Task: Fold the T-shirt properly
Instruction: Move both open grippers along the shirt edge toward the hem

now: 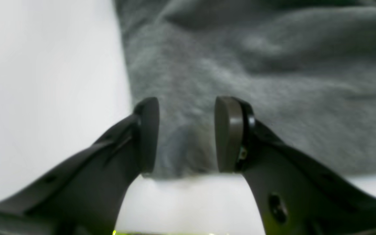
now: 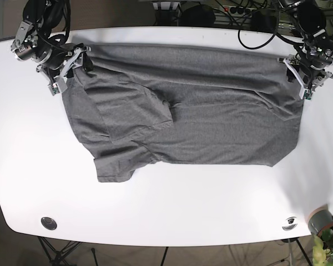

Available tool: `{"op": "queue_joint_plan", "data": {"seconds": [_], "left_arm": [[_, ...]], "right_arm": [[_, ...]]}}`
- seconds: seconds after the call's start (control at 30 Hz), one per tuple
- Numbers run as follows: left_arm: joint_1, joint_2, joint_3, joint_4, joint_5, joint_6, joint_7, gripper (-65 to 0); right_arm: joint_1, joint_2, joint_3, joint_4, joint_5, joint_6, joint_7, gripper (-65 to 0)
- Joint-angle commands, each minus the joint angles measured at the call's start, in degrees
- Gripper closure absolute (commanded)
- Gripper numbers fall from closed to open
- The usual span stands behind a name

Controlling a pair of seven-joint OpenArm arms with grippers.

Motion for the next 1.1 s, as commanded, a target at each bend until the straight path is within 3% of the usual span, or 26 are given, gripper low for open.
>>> {"op": "queue_joint_plan", "data": {"seconds": [0.0, 0.27, 0.47, 0.63, 0.73, 0.93, 1.07], "left_arm": [[-0.24, -1.62, -0.09, -1.99, -0.58, 0.05, -2.63, -24.6], [-0.24, -4.35, -0.09, -6.38, -0.84, 0.05, -2.98, -24.6], [-0.24, -4.44, 0.09, -8.14, -0.75, 0.05, -3.07, -24.6], [-0.24, -4.44, 0.09, -6.73, -0.84, 0.05, -3.07, -24.6], [-0.24, -4.17, -0.17, -3.3, -0.84, 0.05, -2.72, -24.7], [-0.5, -4.08, 0.09, 5.05, -0.93, 0.05, 6.07, -25.0], [-0.59, -4.17, 0.09, 10.06, -0.93, 0.05, 8.97, -27.8]], "right_arm": [[-0.62, 1.38, 0.78, 0.02, -1.98, 0.08, 0.8, -32.0], [-3.08, 3.22, 1.22, 0.02, -10.33, 0.08, 3.17, -14.9], [-2.99, 3.57, 5.7, 0.2, -12.62, 0.08, 3.17, -14.6], [-2.99, 5.07, 7.2, 2.31, -11.12, 0.08, 2.73, -14.9], [-2.82, 5.6, 7.29, 3.98, -9.28, 0.08, 0.89, -20.0], [-0.88, 5.68, 7.29, 6.71, -3.38, 0.08, -2.28, -44.7], [1.67, 5.24, 7.29, 6.71, -1.89, 0.08, -4.04, -52.2]]}}
